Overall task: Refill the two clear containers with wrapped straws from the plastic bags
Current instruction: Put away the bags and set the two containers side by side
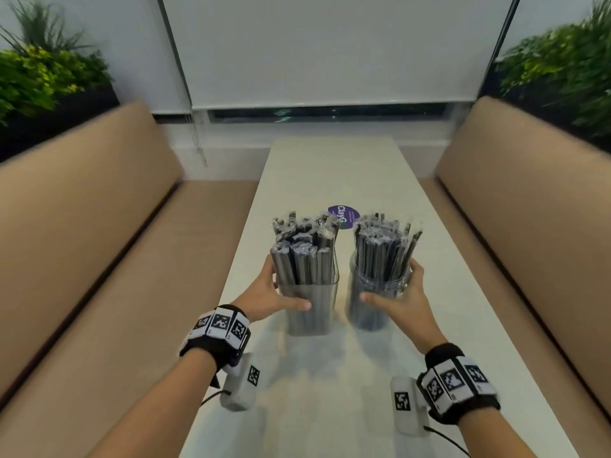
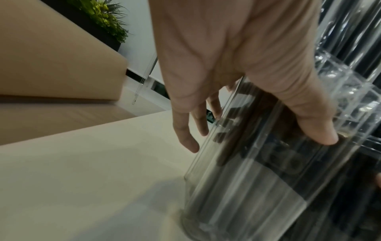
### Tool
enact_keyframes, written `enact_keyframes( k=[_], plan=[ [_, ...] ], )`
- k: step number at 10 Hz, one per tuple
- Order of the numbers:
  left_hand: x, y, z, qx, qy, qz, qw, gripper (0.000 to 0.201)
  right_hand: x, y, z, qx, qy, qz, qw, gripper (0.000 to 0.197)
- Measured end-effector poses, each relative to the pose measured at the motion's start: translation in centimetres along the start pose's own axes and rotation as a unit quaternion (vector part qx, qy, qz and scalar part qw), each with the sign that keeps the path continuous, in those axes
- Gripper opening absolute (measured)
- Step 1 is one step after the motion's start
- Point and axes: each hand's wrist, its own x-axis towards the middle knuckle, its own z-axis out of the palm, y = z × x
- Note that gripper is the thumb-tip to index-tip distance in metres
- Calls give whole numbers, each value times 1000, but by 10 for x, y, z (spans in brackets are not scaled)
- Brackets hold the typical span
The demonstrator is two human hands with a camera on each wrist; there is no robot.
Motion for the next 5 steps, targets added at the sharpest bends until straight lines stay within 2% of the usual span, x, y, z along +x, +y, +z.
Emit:
enact_keyframes(
  k=[2, 4, 5],
  plan=[
    [49, 17, -4, -10, 10, -15, 1000, 90, 50, 5, 6, 4, 20, 0, 1000, 108],
    [69, 21, -5, 6, 28, -17, 999, 80, 70, 0, 11, -17, 33, -7, 999, 109],
    [71, 14, -7, 0, 37, 0, 999, 98, 73, 3, 11, -15, 34, 7, 999, 119]
  ],
)
